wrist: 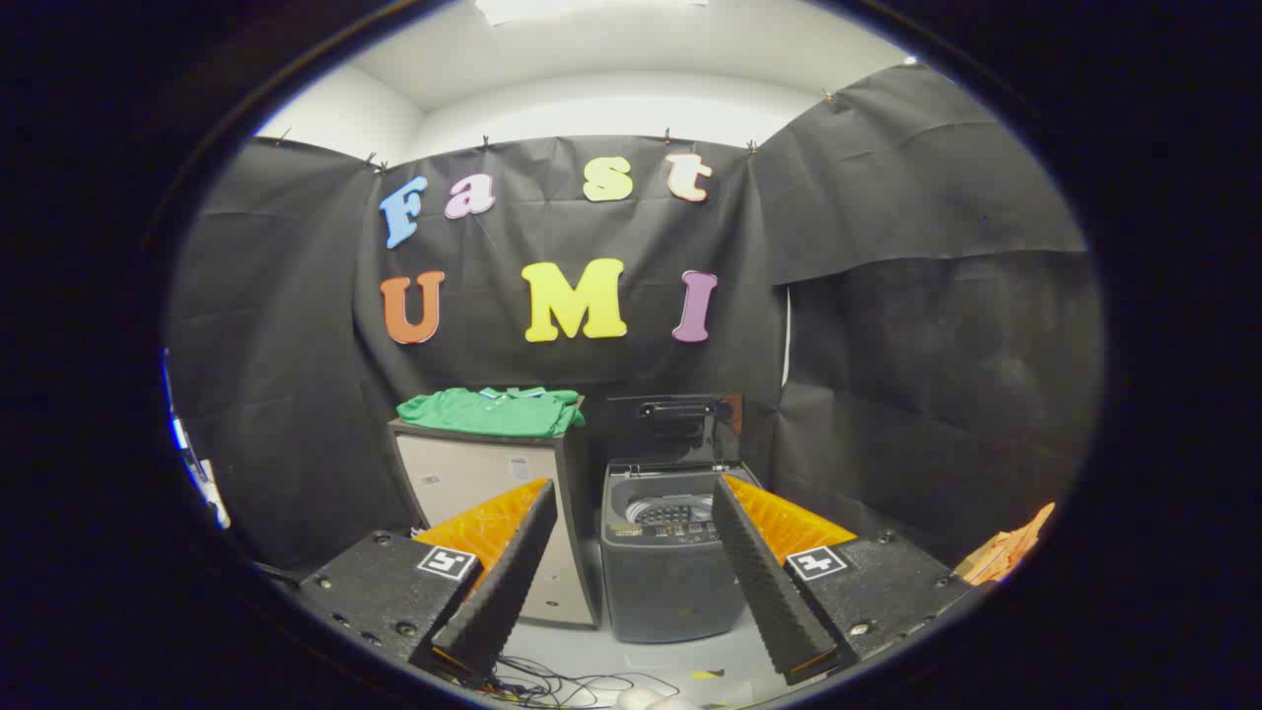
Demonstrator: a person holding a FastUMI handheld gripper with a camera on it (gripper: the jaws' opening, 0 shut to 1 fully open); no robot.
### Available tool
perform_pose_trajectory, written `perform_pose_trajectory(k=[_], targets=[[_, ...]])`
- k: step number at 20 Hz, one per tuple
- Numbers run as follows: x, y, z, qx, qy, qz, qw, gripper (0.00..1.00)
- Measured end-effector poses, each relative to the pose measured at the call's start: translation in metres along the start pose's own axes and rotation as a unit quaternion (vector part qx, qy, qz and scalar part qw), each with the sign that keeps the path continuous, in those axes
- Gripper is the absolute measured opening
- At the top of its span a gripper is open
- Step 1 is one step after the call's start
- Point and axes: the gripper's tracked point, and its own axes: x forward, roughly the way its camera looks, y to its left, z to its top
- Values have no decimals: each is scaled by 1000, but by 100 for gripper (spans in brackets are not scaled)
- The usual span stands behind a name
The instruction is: Put the clothes into the washing machine and then close the washing machine lid.
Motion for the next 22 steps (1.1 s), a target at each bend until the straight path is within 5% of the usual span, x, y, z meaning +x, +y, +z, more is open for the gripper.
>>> perform_pose_trajectory(k=[15,22], targets=[[14,34,8,1,-3,1,1000,99],[58,60,46,-4,-14,7,1000,99]])
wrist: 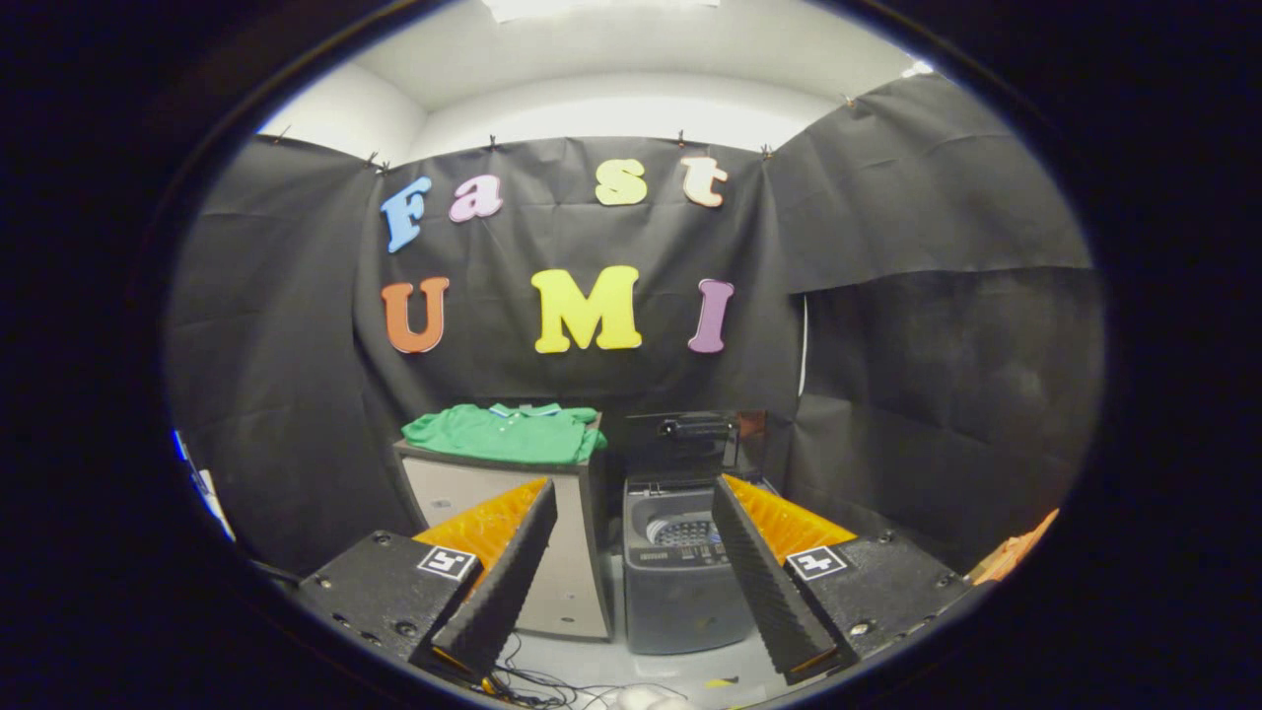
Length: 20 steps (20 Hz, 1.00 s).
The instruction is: Put the clothes into the washing machine and then close the washing machine lid.
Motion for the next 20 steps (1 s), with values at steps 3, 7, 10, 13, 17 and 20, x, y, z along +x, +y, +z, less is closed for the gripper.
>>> perform_pose_trajectory(k=[3,7,10,13,17,20], targets=[[35,20,9,6,7,10,1000,99],[89,54,26,11,12,32,999,99],[140,81,45,8,3,47,999,99],[194,112,64,19,1,64,998,99],[264,153,82,13,4,81,997,99],[309,184,80,7,23,94,995,99]])
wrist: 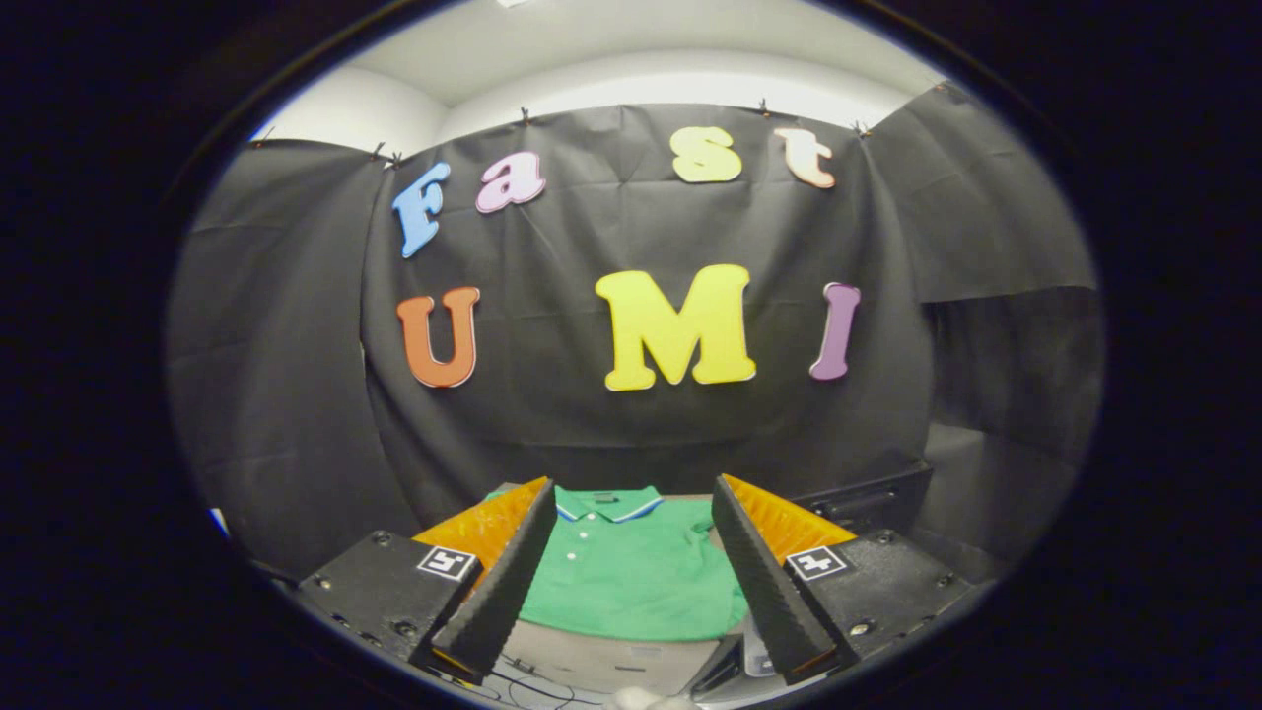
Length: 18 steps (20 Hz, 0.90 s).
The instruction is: Put the clothes into the washing machine and then close the washing machine lid.
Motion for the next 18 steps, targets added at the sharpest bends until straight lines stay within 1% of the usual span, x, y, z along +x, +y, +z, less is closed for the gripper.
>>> perform_pose_trajectory(k=[6,9,12,14,18], targets=[[86,40,-29,-4,69,20,997,99],[119,49,-49,-14,106,14,994,99],[142,54,-84,-18,165,6,986,99],[151,56,-105,-16,205,-2,979,99],[161,50,-135,-13,264,-26,964,99]])
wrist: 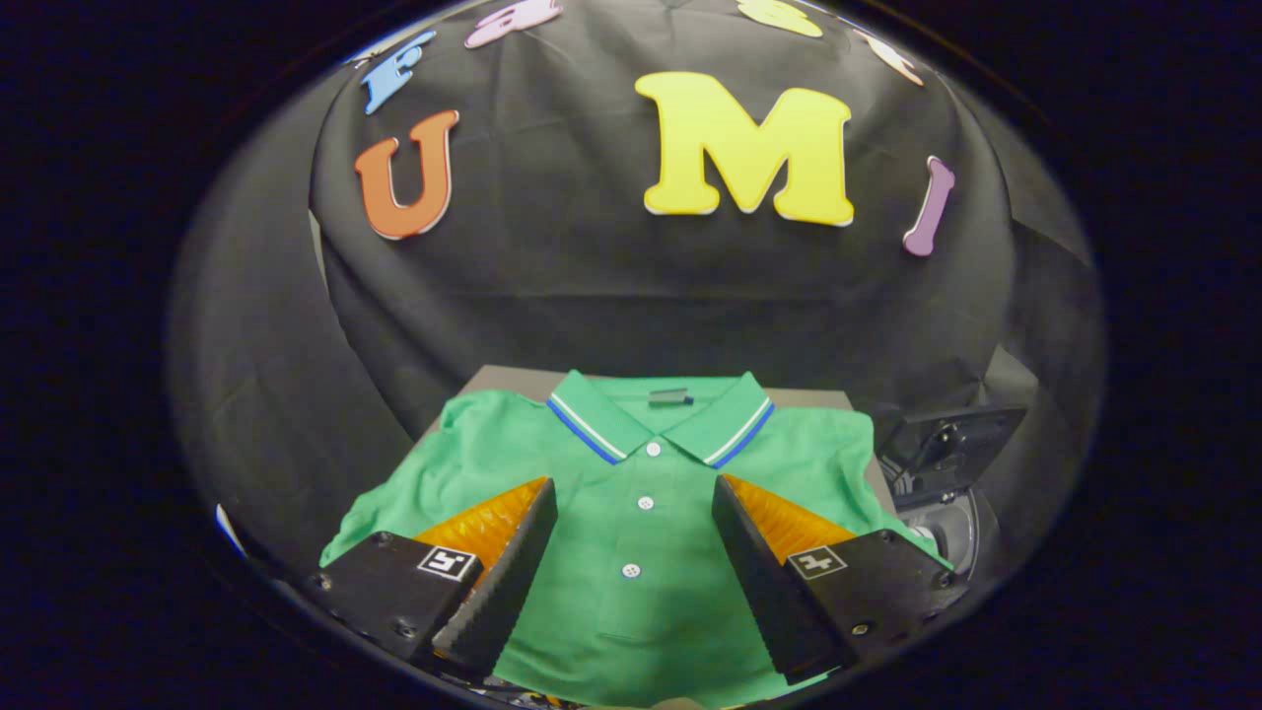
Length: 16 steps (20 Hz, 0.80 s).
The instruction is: Put the clothes into the washing machine and then close the washing machine lid.
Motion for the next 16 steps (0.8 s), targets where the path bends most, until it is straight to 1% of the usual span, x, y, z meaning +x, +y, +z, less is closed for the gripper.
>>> perform_pose_trajectory(k=[2,4,5,6,7,10,12,14,16], targets=[[5,-3,-10,8,25,-16,1000,100],[9,-5,-22,17,58,-21,998,100],[11,-6,-18,10,49,-25,998,99],[9,-5,-20,3,57,-29,998,100],[9,-4,-19,-1,60,-32,998,98],[11,-3,-21,7,86,-30,996,99],[12,-5,-19,14,90,-26,996,98],[12,-4,-19,4,97,-28,995,97],[15,-1,-18,-3,105,-20,994,94]])
